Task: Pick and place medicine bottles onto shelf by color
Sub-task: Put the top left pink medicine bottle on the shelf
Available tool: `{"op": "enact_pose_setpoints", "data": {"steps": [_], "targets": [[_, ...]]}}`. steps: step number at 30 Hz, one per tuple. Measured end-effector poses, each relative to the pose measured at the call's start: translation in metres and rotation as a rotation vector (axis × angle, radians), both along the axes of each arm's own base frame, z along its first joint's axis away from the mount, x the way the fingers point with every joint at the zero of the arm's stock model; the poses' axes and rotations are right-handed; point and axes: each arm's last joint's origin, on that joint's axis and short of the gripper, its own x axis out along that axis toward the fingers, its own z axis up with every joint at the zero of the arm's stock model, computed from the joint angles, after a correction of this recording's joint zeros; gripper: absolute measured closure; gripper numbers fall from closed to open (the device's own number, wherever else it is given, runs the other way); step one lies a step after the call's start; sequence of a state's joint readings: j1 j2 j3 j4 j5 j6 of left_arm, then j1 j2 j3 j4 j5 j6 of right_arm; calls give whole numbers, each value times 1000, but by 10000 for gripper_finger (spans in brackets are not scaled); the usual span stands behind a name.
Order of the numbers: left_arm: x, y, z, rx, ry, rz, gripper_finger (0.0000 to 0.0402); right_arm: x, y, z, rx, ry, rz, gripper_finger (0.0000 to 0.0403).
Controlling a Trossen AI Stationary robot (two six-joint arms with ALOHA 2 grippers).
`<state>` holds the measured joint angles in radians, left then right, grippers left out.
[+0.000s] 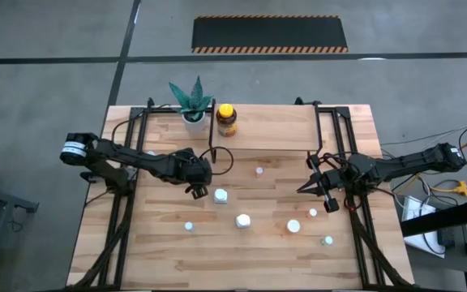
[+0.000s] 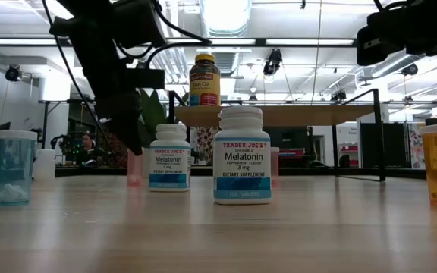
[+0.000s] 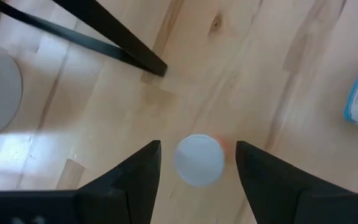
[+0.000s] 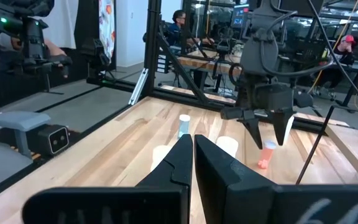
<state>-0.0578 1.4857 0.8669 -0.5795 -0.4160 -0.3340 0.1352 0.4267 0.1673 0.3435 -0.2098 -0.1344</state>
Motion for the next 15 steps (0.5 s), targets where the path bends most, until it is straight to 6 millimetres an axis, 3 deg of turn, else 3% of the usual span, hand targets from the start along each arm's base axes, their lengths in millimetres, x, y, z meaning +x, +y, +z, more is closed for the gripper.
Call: {"op": "enact_pose_setpoints", "data": {"steps": [8, 15], "targets": [[-1, -1, -2, -20, 1, -7, 213, 0, 0, 0, -6, -2, 0, 394], [-1, -1, -2, -20, 1, -7, 277, 0, 0, 0, -5, -1, 0, 394]]}}
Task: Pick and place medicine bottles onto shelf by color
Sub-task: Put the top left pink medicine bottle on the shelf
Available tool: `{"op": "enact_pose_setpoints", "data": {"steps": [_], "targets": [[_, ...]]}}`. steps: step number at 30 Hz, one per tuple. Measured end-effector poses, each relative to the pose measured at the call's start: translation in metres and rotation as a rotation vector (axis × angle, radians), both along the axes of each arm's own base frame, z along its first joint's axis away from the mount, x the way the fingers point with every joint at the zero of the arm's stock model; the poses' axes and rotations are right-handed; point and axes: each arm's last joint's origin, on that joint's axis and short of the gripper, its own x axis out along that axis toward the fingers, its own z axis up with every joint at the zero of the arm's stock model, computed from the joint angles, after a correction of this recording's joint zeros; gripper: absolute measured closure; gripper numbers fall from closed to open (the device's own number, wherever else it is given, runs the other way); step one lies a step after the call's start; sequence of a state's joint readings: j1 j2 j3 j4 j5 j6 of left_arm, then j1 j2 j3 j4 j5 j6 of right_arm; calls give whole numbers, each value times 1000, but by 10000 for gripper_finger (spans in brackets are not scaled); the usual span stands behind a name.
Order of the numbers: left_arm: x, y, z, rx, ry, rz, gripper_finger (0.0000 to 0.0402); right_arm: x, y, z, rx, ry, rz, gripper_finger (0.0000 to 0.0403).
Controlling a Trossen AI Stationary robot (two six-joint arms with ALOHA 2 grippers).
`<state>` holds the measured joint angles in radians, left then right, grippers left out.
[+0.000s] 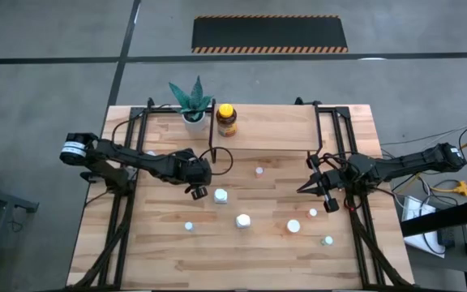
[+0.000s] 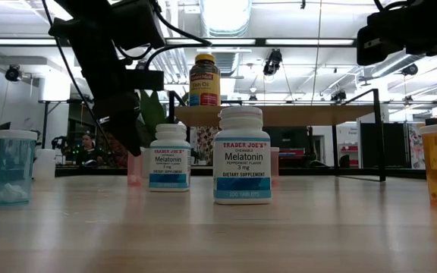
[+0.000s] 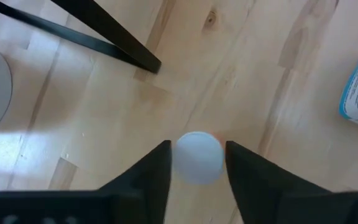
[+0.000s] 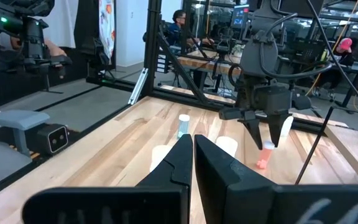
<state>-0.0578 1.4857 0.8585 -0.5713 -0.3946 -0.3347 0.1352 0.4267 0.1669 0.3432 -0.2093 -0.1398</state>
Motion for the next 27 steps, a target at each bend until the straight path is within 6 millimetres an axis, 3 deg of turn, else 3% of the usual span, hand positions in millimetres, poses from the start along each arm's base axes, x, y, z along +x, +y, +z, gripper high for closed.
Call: {"op": "enact_pose_setpoints", "data": {"steps": [5, 12, 18, 27], "targets": [[0, 0, 0, 1, -1, 0, 314, 0, 0, 0, 2, 3, 0, 394], [2, -2, 8, -26, -2, 13, 302, 0, 0, -1, 8, 7, 0, 394], [13, -13, 50, -179, -11, 37, 300, 0, 0, -1, 8, 8, 0, 394], [22, -46, 140, -259, -138, 29, 300, 0, 0, -1, 8, 9, 0, 394]]}}
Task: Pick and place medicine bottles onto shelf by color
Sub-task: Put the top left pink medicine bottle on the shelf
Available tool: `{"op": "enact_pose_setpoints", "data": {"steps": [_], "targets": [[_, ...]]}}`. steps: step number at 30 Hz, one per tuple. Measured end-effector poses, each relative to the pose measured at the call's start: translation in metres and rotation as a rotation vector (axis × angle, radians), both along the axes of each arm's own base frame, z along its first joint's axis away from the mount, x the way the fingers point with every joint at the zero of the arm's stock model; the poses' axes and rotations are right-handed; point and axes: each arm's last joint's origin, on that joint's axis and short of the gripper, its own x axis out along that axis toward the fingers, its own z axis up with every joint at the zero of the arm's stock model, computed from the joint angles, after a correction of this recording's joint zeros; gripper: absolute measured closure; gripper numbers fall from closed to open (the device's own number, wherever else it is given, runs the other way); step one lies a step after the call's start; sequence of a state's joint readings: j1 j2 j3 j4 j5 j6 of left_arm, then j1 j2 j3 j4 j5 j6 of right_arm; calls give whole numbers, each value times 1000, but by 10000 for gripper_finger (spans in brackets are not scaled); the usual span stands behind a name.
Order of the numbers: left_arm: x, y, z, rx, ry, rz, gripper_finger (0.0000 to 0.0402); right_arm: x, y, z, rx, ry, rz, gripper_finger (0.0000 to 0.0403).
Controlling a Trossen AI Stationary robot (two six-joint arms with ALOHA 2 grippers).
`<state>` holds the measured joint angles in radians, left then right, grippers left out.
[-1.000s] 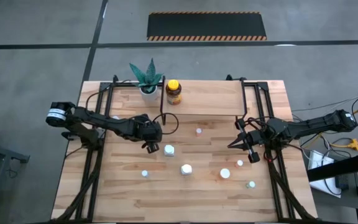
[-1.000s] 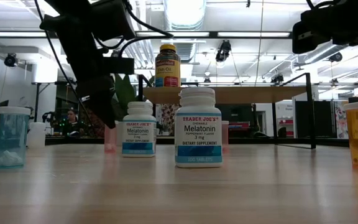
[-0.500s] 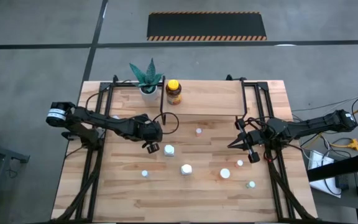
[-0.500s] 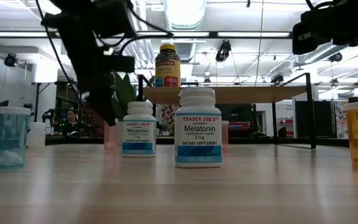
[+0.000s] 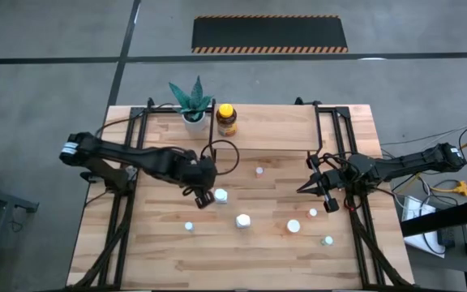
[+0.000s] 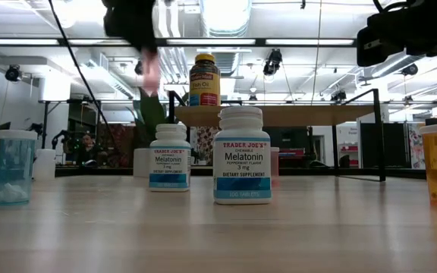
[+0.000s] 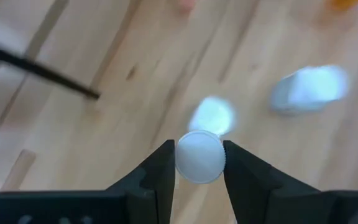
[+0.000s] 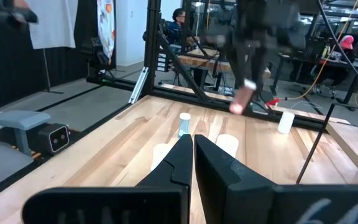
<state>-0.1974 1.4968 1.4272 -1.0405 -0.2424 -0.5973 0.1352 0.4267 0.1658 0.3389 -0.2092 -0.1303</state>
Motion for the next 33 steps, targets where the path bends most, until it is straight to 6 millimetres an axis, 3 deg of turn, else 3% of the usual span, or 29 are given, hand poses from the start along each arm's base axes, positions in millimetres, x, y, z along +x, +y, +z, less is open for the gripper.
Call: {"op": "enact_pose_setpoints", "data": {"steps": [6, 14, 19, 23, 33], "targets": [[19, -14, 38, -6, -117, -24, 300, 0, 0, 0, 0, 0, 0, 394], [60, -23, 51, 82, 17, -96, 308, 0, 0, 0, 8, 4, -1, 394], [80, -25, 77, 183, -50, -177, 309, 0, 0, -2, 6, 27, -1, 394], [91, -17, 91, 341, -102, -177, 310, 0, 0, -2, 5, 26, -1, 394], [117, 34, 79, 435, -118, -136, 311, 0, 0, -3, 4, 28, -1, 394]]}}
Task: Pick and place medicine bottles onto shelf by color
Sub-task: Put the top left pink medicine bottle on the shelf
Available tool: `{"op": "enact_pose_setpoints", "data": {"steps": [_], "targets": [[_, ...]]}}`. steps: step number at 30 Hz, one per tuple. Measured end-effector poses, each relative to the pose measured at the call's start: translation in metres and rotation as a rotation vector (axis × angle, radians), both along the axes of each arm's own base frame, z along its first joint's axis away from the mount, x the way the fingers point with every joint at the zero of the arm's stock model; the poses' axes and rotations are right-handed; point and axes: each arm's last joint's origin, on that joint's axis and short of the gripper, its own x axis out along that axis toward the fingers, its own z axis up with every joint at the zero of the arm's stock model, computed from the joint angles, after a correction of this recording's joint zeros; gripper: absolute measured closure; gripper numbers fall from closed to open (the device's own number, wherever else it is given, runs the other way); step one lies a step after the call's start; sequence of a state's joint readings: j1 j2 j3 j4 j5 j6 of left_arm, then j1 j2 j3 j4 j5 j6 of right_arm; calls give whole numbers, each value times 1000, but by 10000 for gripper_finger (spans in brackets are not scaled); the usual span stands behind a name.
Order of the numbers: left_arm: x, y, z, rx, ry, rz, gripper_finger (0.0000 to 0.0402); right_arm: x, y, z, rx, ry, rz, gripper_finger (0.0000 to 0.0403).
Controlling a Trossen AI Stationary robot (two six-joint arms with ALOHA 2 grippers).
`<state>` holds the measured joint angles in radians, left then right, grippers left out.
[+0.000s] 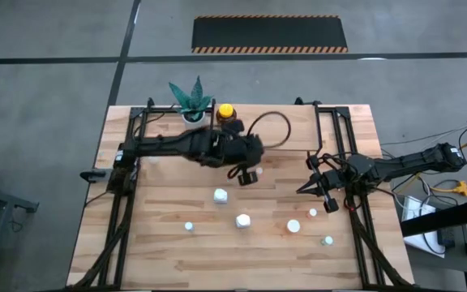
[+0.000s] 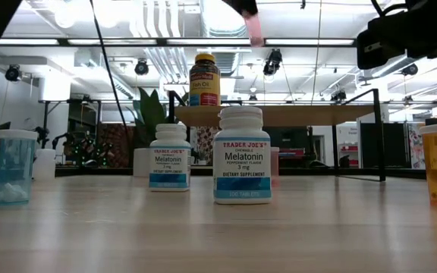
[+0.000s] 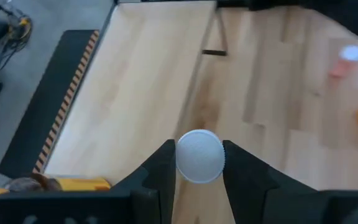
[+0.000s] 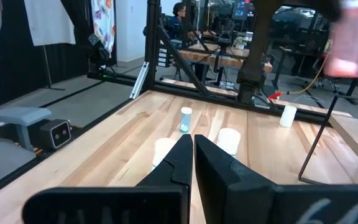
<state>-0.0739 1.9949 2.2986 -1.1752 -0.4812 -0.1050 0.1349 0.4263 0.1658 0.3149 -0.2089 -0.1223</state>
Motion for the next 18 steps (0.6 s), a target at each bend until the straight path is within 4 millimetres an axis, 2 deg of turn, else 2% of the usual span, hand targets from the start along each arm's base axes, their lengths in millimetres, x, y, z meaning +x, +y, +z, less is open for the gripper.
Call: {"op": "enact_pose_setpoints", "data": {"steps": [6, 11, 18], "targets": [[9, 29, -10, 2, -18, 55, 311, 0, 0, 0, 0, 2, 0, 394], [14, 52, -28, -24, 22, 89, 311, 0, 0, 0, -1, 4, 0, 394], [22, 73, -50, -36, 22, 131, 311, 0, 0, 0, -1, 4, 0, 394]]}}
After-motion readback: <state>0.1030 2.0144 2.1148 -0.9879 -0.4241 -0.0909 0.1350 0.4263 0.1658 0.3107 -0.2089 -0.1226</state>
